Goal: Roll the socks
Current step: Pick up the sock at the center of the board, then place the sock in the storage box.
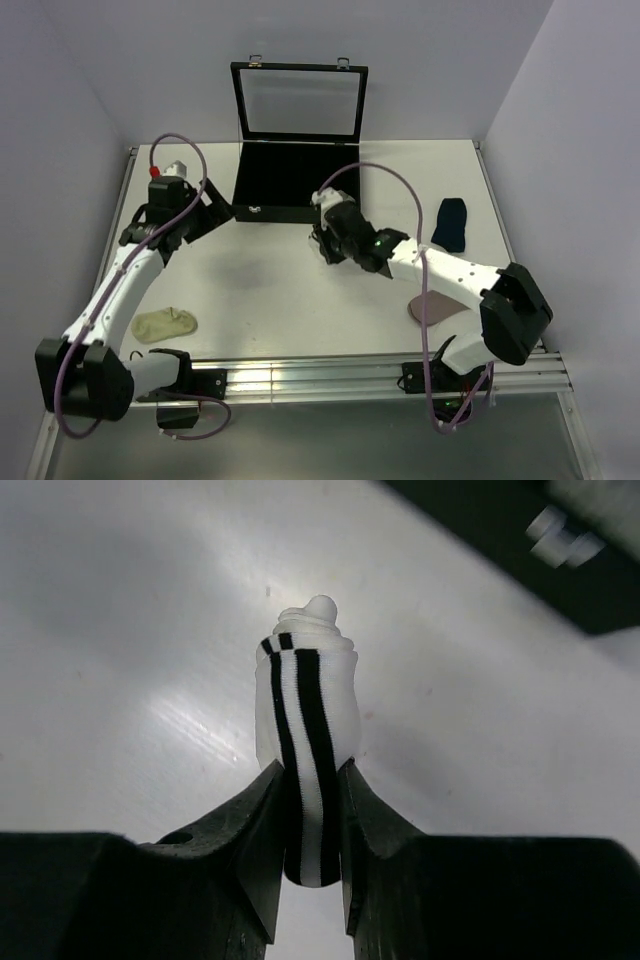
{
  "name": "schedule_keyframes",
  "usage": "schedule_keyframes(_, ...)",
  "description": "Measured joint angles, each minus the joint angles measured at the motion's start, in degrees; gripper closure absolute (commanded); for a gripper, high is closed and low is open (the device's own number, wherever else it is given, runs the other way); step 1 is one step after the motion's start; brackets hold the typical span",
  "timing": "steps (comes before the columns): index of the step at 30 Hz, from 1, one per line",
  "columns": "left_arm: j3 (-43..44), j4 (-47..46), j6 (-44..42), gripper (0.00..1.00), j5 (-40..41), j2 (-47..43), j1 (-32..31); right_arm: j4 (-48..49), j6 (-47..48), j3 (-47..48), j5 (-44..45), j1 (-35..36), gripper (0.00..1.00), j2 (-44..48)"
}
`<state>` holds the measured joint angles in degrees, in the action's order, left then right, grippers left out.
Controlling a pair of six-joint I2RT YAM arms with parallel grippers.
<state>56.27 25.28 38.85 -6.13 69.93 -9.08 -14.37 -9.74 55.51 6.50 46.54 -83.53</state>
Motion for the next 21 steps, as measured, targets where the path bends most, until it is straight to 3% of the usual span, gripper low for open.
schedule_keyframes(11, -5.5, 1.1, -6.0, 0.10, 5.7, -19.4, 1.1, -1.2, 5.1, 23.0, -3.9, -14.0, 1.00, -5.6)
schedule_keyframes(17, -14.7, 0.7, -7.4, 0.10, 9.7, -34.5, 1.1, 2.3, 8.7, 25.6, -4.8, -15.0, 1.00, -15.2)
schedule_keyframes(21, -18.1, 1.1, -7.9, 0.11, 11.4, -37.5, 1.1, 3.0, 11.9, 28.1, -5.4, -15.0, 1.00, -22.3)
